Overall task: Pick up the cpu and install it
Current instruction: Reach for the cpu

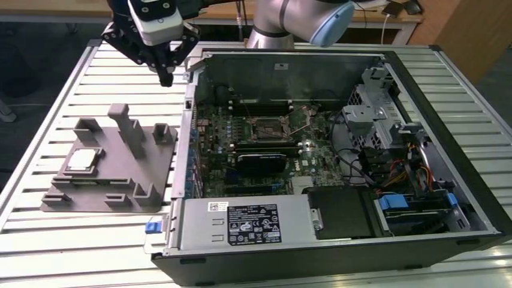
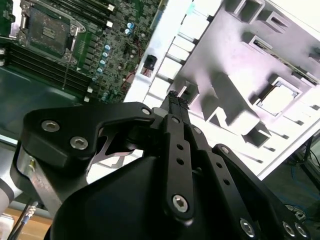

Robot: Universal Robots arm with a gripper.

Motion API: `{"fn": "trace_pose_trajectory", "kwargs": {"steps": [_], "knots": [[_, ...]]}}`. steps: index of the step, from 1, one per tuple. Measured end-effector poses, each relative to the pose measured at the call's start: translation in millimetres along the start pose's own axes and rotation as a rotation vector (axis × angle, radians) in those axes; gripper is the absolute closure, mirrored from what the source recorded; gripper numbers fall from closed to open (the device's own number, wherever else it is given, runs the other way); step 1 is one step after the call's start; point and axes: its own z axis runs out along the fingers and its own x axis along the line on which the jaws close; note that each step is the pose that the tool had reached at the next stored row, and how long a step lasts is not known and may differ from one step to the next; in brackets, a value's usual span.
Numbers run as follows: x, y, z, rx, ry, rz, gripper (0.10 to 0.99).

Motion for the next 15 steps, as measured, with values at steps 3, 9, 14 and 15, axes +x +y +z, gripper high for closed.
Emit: {"fn": "trace_pose_trajectory", "kwargs": {"steps": [3,9,14,15], "knots": [[4.6,-0.5,1.5,0.0,0.0001,0.001,0.98],[15.6,-1.4,4.4,0.0,0.0,0.003,0.98],[27.1,-2.6,7.1,0.0,-0.0002,0.005,0.98],[29.4,-2.8,7.6,0.0,-0.0002,0.005,0.98]]}}
